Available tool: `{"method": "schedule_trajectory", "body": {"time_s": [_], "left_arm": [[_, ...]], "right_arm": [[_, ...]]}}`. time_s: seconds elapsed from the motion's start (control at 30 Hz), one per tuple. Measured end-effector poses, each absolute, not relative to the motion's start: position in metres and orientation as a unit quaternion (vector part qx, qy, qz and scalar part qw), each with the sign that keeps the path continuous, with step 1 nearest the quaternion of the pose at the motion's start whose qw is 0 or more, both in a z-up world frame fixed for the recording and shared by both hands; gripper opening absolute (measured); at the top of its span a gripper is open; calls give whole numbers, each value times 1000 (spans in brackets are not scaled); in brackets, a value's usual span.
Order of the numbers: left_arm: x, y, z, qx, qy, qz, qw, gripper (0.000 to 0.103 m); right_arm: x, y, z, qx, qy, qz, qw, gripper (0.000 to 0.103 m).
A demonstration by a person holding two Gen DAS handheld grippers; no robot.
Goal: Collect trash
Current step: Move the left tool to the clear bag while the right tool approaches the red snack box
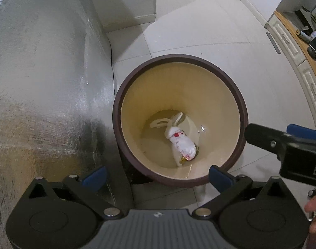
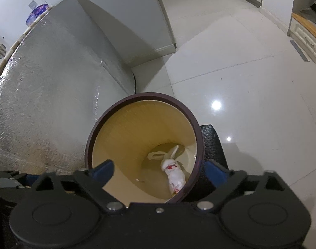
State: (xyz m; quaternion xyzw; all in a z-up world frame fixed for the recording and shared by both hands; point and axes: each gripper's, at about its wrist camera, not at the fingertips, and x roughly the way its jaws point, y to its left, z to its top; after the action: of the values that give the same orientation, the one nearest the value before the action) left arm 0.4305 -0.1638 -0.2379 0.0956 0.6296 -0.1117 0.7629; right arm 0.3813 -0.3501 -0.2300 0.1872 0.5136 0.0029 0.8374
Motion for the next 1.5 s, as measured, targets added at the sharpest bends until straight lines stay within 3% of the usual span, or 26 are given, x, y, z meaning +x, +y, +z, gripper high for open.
{"method": "schedule_trajectory", "body": {"time_s": [0.33,0.7,1.5], "left_arm": [[406,-141,-218,62,619,-85,778,103],[353,-126,-163,50,567,-95,817,103],[210,-55,-40,25,398,-128,908,103]], "right_arm": [[352,-358,-219,169,508,-11,845,103],[309,-354,-186,139,479,-16,867,103],[175,-318,-76,97,332,-2,938,103]]}}
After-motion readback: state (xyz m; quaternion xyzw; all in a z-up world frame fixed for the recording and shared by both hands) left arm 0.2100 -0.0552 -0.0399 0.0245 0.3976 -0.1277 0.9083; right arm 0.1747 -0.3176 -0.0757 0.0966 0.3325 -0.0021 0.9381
